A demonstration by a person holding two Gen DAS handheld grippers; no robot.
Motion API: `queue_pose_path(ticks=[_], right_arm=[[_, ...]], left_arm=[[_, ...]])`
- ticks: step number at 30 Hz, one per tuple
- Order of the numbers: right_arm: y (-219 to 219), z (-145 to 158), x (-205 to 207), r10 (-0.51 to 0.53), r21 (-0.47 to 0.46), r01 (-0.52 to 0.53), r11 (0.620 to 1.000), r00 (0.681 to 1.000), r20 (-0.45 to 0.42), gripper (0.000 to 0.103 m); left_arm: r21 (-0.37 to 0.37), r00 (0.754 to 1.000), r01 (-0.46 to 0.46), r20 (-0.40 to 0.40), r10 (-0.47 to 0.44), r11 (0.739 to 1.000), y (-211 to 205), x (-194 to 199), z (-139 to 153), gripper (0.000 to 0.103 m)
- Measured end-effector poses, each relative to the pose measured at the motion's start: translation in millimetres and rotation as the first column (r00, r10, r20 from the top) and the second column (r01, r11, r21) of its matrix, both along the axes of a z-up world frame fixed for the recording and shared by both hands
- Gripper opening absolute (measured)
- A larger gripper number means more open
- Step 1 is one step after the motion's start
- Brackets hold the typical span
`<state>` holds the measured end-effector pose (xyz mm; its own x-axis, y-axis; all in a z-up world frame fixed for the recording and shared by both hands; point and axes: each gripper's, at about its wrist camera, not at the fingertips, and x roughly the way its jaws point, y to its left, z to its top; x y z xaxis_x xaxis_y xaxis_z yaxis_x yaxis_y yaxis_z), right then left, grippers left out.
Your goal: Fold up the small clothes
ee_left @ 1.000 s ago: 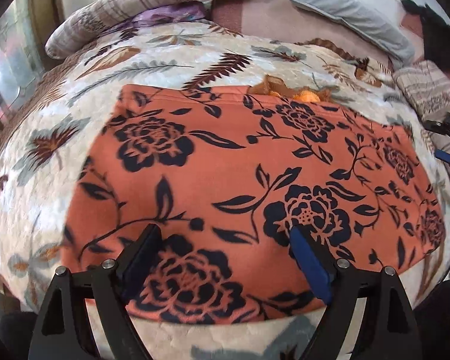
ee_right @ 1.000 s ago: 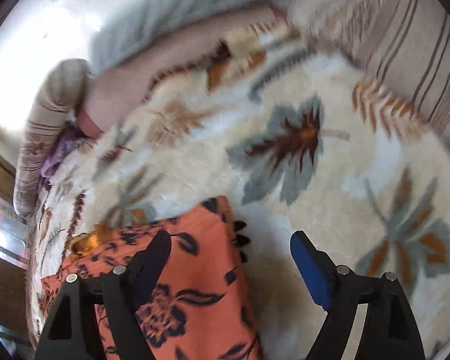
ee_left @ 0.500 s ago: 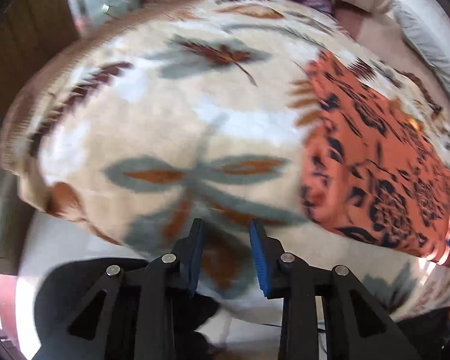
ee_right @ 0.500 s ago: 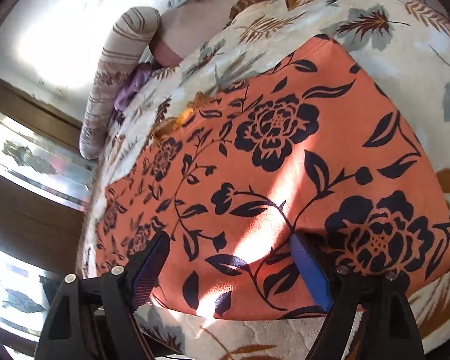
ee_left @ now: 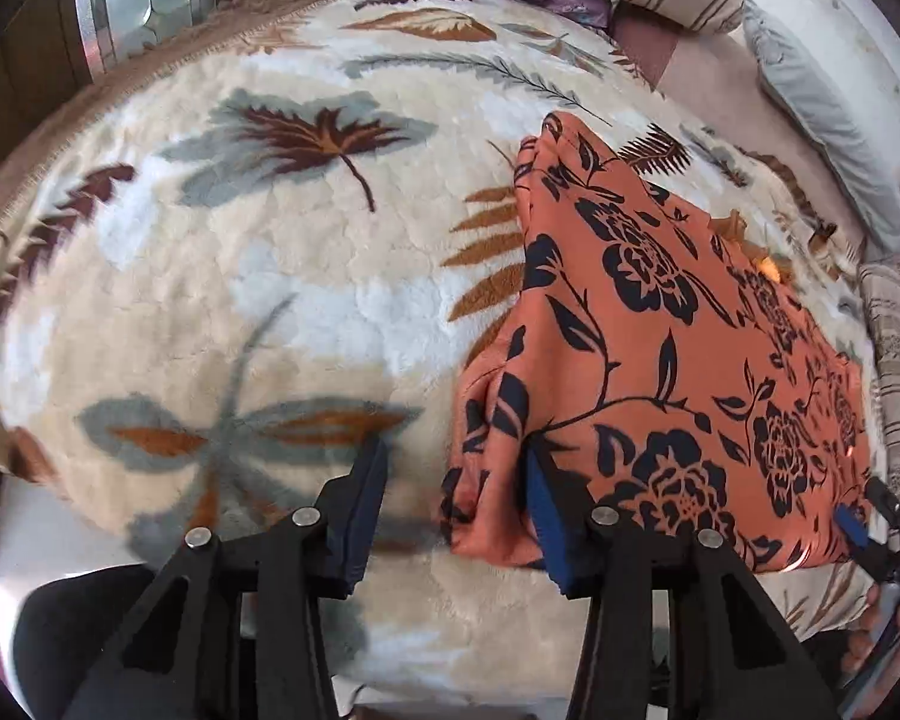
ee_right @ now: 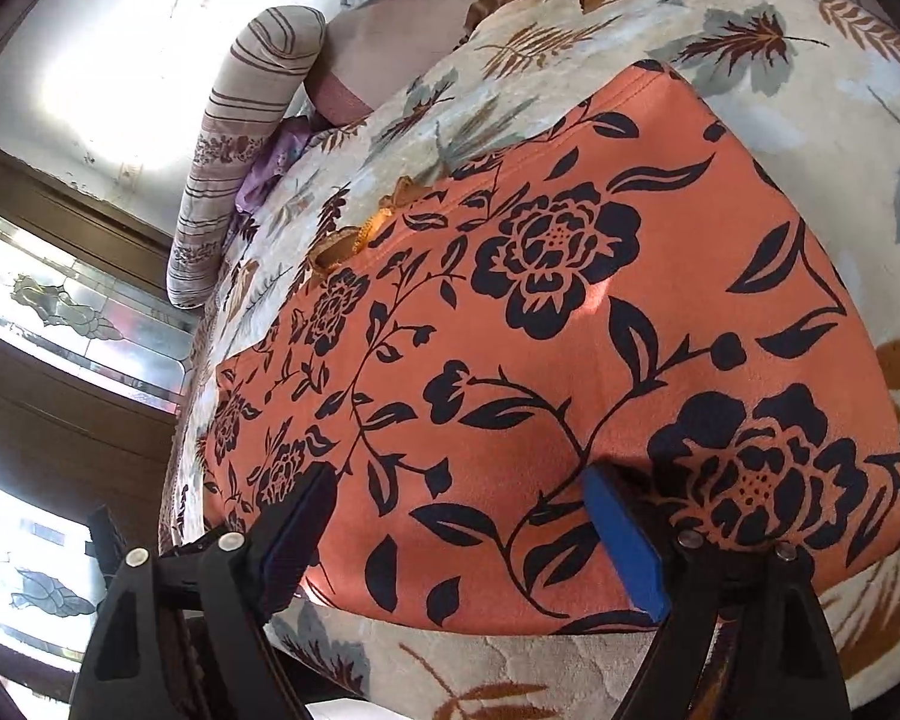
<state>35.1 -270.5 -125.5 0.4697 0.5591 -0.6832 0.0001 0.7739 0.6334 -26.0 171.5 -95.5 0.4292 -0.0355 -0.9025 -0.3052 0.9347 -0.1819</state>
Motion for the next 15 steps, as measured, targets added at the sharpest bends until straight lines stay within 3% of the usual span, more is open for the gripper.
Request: queue_pose_path(ticks=[2,3,5,7,9,11,13,15], right_arm=[[-1,0,0,0.003,0.000,-0.003,1.000,1.000,-0.002,0.087],[-1,0,1,0.004,-0.004,-0.004,1.000,1.000,-0.006,0.087],[0,6,2,0.002,-0.011,-0.002,1.000,1.000,-0.026,0.087],[2,20,6,0.019,0.005,-0.019,1.000,1.000,0.006,0.087],[3,38,16,0.029,0.000,-0.029,1.000,0.998,0.050,0.087],[3,47,36,0.042,0.019,-0.043,0.999,0.996,0.073,0.088],[-3,34,65,0.017,-0.020,-0.016,1.000,0.999,0.032,0.093],[-12,-2,94,-0.034,-0.061,0.027,0.998,0.993,-0.117,0.093]], left_arm=[[0.021,0.998,0.008,0.063,-0.010,1.000,-3,0,22,0.051],[0.029,0.995,0.029,0.097,-0.031,0.999,-6,6,32,0.060],[0.073,0.990,0.044,0.133,-0.054,0.996,-13,27,42,0.066],[0.143,0.991,0.089,0.088,-0.102,0.986,-21,56,31,0.066],[0.249,0.996,0.090,-0.025,-0.087,0.964,-14,84,-4,0.069],[0.215,0.998,0.056,-0.022,-0.052,0.975,-5,87,-15,0.073],[0.228,0.999,0.043,-0.014,-0.040,0.973,-2,77,-14,0.076],[0.234,0.998,0.055,-0.015,-0.053,0.971,-3,76,-13,0.076]])
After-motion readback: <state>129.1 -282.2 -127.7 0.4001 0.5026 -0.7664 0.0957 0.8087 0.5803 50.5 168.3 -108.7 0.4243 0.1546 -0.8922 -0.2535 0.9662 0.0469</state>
